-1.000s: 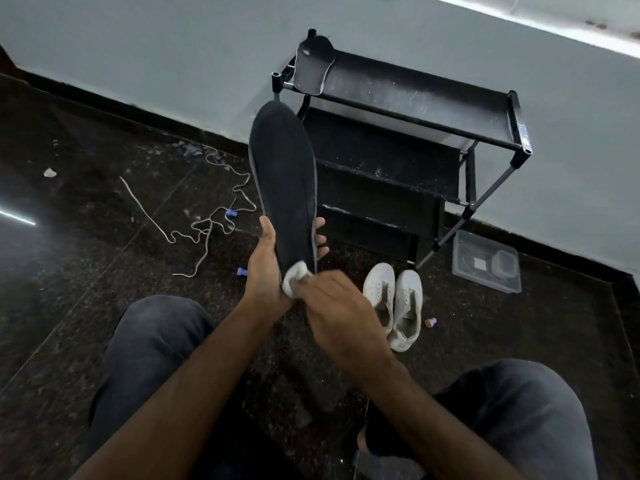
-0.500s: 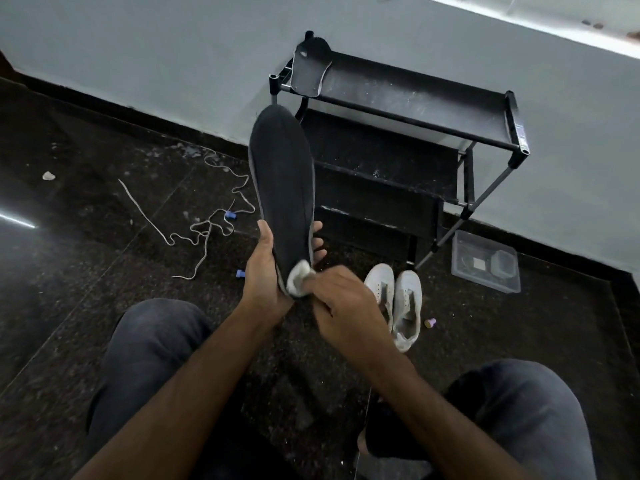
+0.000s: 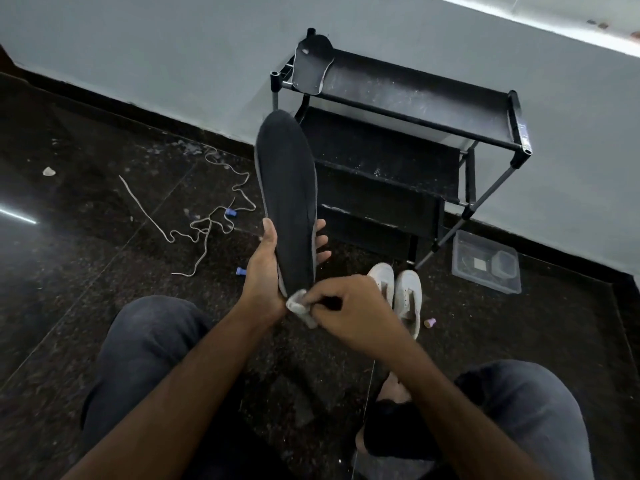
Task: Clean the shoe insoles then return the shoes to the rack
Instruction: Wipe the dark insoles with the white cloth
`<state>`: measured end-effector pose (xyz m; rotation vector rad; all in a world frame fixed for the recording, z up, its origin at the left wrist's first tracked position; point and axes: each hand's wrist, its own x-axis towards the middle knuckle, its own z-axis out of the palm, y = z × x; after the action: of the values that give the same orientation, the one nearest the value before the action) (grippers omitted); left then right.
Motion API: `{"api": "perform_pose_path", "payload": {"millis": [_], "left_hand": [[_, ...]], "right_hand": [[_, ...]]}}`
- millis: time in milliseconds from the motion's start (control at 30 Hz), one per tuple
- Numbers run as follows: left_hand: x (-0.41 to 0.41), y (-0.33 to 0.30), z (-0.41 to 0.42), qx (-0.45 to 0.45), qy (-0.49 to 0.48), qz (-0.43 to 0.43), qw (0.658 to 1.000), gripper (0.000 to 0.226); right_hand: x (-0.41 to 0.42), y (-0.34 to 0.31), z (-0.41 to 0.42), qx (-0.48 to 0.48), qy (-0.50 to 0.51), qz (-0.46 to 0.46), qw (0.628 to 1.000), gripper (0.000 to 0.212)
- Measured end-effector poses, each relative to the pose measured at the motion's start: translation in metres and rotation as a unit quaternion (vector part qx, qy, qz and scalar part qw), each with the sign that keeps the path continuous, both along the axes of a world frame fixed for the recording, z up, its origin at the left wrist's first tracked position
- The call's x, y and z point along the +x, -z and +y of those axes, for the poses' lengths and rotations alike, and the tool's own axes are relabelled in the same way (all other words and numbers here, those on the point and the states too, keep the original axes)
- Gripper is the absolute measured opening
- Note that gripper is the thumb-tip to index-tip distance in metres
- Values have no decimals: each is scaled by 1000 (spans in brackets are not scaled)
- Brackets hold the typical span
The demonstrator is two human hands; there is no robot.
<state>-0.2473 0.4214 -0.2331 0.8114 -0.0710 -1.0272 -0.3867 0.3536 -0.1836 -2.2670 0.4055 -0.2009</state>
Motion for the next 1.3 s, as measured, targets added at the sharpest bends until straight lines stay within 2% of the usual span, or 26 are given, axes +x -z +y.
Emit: {"api": "perform_pose_path", "payload": {"millis": [33,67,100,167,233,300,400,467,533,600,667,733,767,867,933,1000,1133,1233,1300], "left_hand": [[1,0,0,2,-1,-5,1000,71],[1,-1,-1,7,4,-11,1000,71],[-1,-2,-3,11,13,-10,1000,71],[-5,-5,-6,17,20,-1,1000,67],[-8,-6,-7,41,15,-22,999,59],[-8,-6,-5,36,12,-29,999,57],[-7,-7,-1,37,4,0,999,53],[-5,-4,-2,38,2,-6,999,53],[-6,-4,-3,47,1,-12,999,53],[-7,-6,-4,49,10,-29,998,55],[-7,-4,-5,46,7,-53,998,58],[-6,-4,-4,44,-3,-66,997,59],[-4,-5,-4,42,-6,-64,997,59],[-5,-9,-5,45,-14,-20,999,54],[-8,-9,-4,36,-11,15,999,51],[-8,-7,-2,34,-2,12,999,52],[-8,-7,-2,37,15,-36,999,51],[-9,-6,-5,42,12,-31,999,52],[-8,-6,-6,50,6,-21,999,55]], "right_hand": [[-2,-5,-5,91,-5,10,996,21],[-3,-10,-12,141,10,-5,990,23],[0,-14,-22,148,46,-35,987,23],[11,-21,-44,73,124,-77,987,20],[28,-30,-55,-42,154,-97,982,20],[45,-27,-58,-145,118,-94,978,22],[53,-6,-41,-253,6,-47,966,22],[50,5,-34,-310,-38,-67,948,16],[50,5,-42,-340,-50,-80,936,13],[55,1,-60,-362,-9,-62,930,14],[58,-6,-82,-354,84,-43,930,16],[54,-15,-93,-289,159,-87,940,14],[52,-18,-91,-266,164,-117,943,14],[49,-20,-58,-269,68,-116,954,16],[49,-11,-45,-329,-41,-85,940,15],[53,-4,-53,-357,-64,-60,930,15],[59,-9,-86,-341,66,-32,937,18],[56,-24,-94,-286,168,-92,939,13],[55,-26,-78,-268,160,-111,944,12]]}}
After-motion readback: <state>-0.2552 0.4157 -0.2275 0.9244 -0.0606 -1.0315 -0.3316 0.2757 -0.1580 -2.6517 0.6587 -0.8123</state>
